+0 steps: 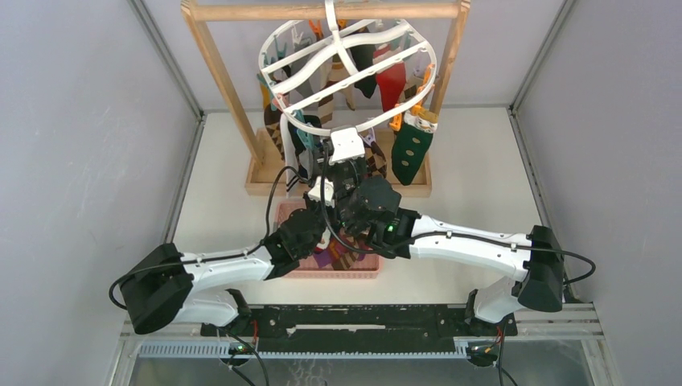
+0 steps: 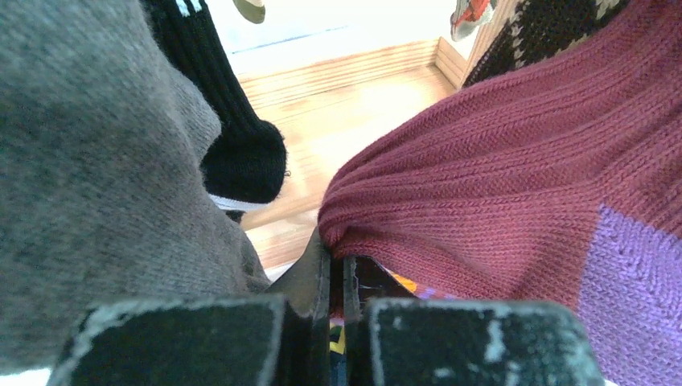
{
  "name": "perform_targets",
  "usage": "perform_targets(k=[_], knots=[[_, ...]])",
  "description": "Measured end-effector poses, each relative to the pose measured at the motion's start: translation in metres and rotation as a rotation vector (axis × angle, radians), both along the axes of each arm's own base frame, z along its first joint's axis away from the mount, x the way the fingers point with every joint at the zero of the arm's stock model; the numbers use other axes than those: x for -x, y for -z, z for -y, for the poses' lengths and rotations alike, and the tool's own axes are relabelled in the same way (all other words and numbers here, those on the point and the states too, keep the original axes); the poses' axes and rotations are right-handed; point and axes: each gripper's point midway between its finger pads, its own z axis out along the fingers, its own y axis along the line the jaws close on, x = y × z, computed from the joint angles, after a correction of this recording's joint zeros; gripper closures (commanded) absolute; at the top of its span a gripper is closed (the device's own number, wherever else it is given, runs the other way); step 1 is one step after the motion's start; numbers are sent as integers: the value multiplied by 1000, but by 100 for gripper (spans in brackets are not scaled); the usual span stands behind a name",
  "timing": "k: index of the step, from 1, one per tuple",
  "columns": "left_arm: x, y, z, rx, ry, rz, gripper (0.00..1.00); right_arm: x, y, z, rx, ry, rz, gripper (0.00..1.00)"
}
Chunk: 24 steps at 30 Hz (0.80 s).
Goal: Remove the socks clipped to the hanger
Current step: Remove the sock from the hanger.
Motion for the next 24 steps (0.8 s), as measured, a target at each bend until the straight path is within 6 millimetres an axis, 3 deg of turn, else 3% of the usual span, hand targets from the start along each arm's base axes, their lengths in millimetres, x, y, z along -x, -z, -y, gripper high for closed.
perform_targets(k=[2, 5, 6, 15, 18, 21, 24], knots=[[0, 1, 0, -2, 0, -1, 100, 0, -1, 0, -2, 0, 2, 72], [-1, 1, 0, -3, -2, -2, 100, 0, -1, 0, -3, -1, 4, 96], [-1, 1, 0, -3, -2, -2, 100, -1, -1, 0, -6, -3, 3, 100], [2, 14, -5, -27, -3, -19, 100, -6, 2, 4, 0, -9, -13, 100], [3, 16, -7, -29, -4, -21, 100, -6, 1, 5, -3, -16, -16, 94], [6, 13, -12, -19, -4, -15, 100, -7, 2, 7, -8, -25, -26, 68], [10, 6, -17, -1, -4, -5, 100, -8, 2, 9, -20, -35, -35, 53]])
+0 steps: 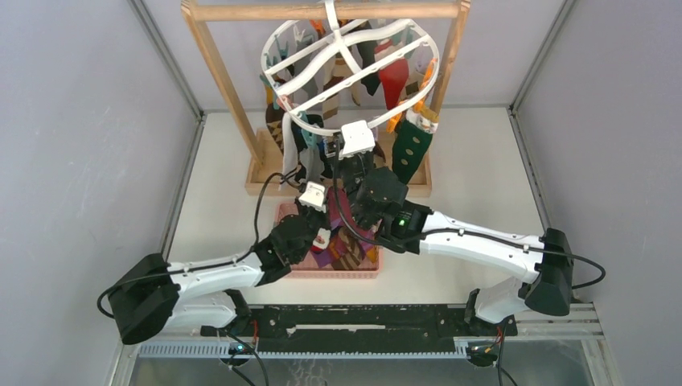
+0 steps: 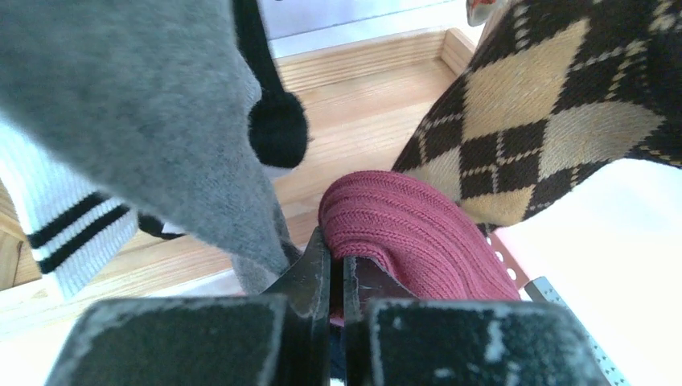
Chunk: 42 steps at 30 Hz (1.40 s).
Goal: Remove the socks clipped to the hanger
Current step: Remove the sock from the hanger, then place the sock in the bin.
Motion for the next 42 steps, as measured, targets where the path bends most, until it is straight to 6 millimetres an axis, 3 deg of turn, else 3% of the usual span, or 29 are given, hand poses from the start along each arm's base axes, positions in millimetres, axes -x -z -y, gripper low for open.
perform_targets(k=[7, 13, 21, 30, 42], knots=[[13, -19, -16, 55, 4, 22, 100, -3, 10, 15, -18, -5, -29, 31], [29, -42, -34, 128, 21, 53, 100, 6, 22, 26, -40, -41, -56, 29], [49, -57, -60, 202, 26, 53, 100, 24, 43, 45, -86, -103, -99, 28], [61, -53, -72, 245, 22, 3, 100, 35, 69, 78, -146, -104, -139, 28], [79, -44, -76, 265, 35, -51, 100, 37, 83, 118, -233, -66, -164, 28]])
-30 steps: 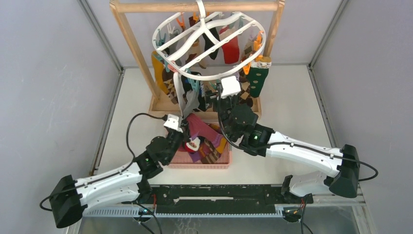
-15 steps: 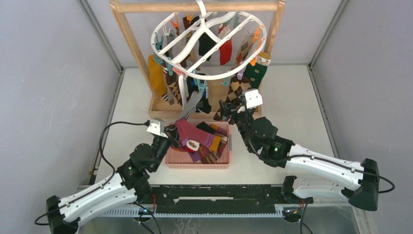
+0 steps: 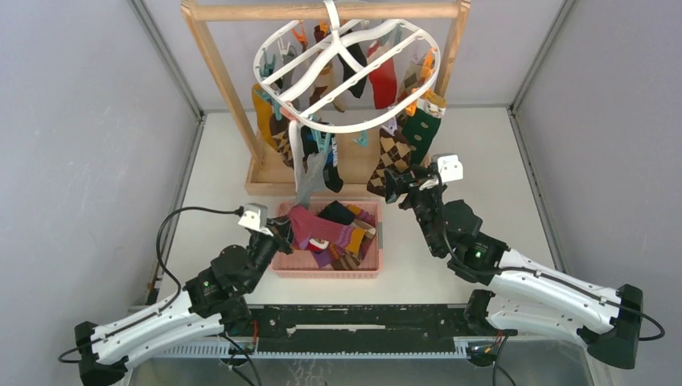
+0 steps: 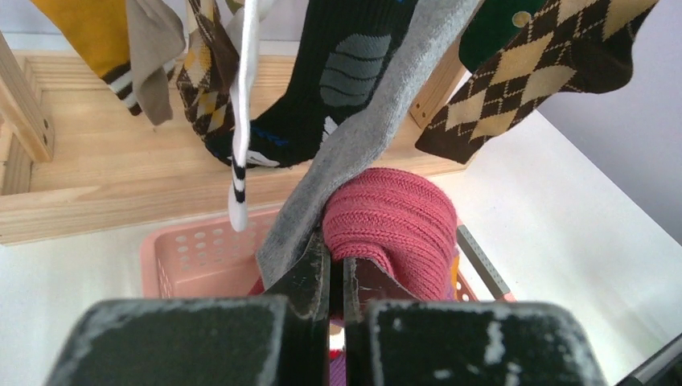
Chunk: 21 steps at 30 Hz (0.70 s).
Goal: Remove the socks clipped to the hanger
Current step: Place the sock in the bin.
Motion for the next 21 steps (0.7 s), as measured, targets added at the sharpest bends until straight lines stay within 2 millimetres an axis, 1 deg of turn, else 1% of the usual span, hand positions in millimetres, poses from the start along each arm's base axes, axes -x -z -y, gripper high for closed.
perform_targets(k=[3, 7, 12, 14, 15, 16, 19, 20, 21], knots=[[5, 4, -1, -12, -4, -9, 100, 0, 0, 3, -13, 1, -4, 28], [7, 11, -6, -39, -32, -26, 100, 2, 3, 0, -11, -20, -14, 28], [1, 19, -15, -68, -100, -45, 100, 4, 5, -8, -4, -62, -18, 28], [-2, 26, -17, -93, -131, -60, 100, 4, 7, -12, 2, -76, -22, 28], [-5, 33, -17, -117, -154, -75, 100, 4, 9, -14, 7, -83, -25, 28], [-5, 35, -17, -124, -159, -78, 99, 4, 11, -17, 12, -92, -29, 28], [-11, 47, -15, -171, -198, -100, 93, 4, 17, -24, 26, -115, -38, 28], [-13, 52, -14, -186, -212, -106, 87, 5, 18, -27, 32, -128, -41, 28], [-15, 58, -14, -204, -225, -114, 77, 6, 20, -30, 36, -136, -44, 28]])
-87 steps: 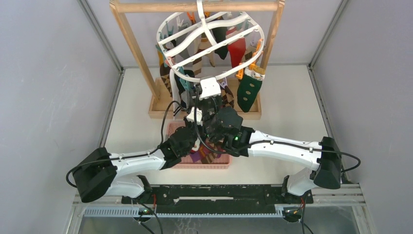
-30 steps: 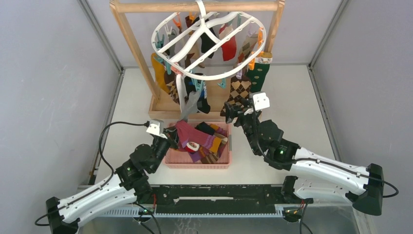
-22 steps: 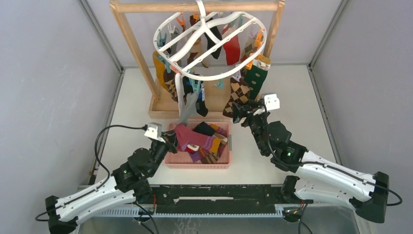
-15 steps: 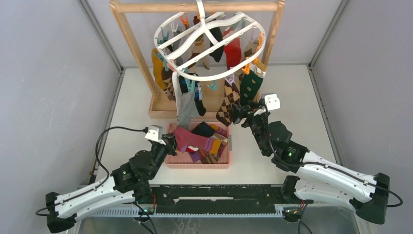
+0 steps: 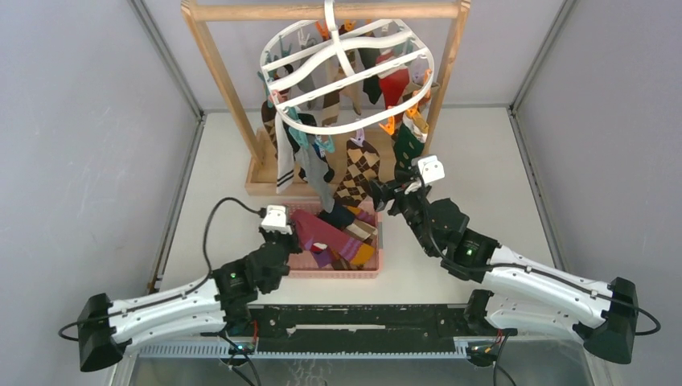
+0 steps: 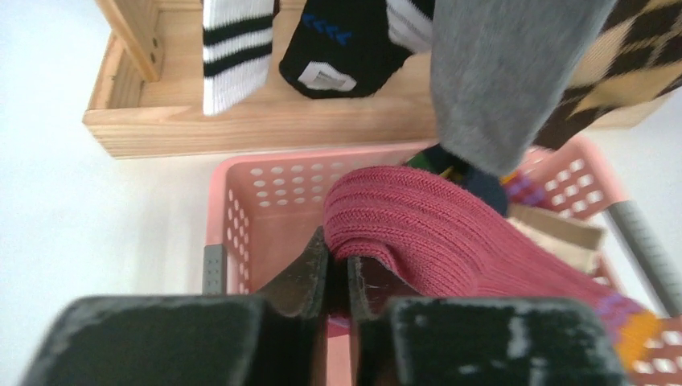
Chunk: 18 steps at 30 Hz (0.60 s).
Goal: Remove the socks clipped to the hanger
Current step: Place the sock in the bin.
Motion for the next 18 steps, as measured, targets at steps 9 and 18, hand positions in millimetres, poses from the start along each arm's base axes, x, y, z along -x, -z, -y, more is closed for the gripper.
perform_targets(k=[9, 18], knots=[[-17, 66, -8, -126, -80, -98, 17, 21, 10, -29, 33, -95, -12, 28], [-25, 90, 1, -159, -74, -140, 0, 44, 13, -39, 61, -108, -7, 28]])
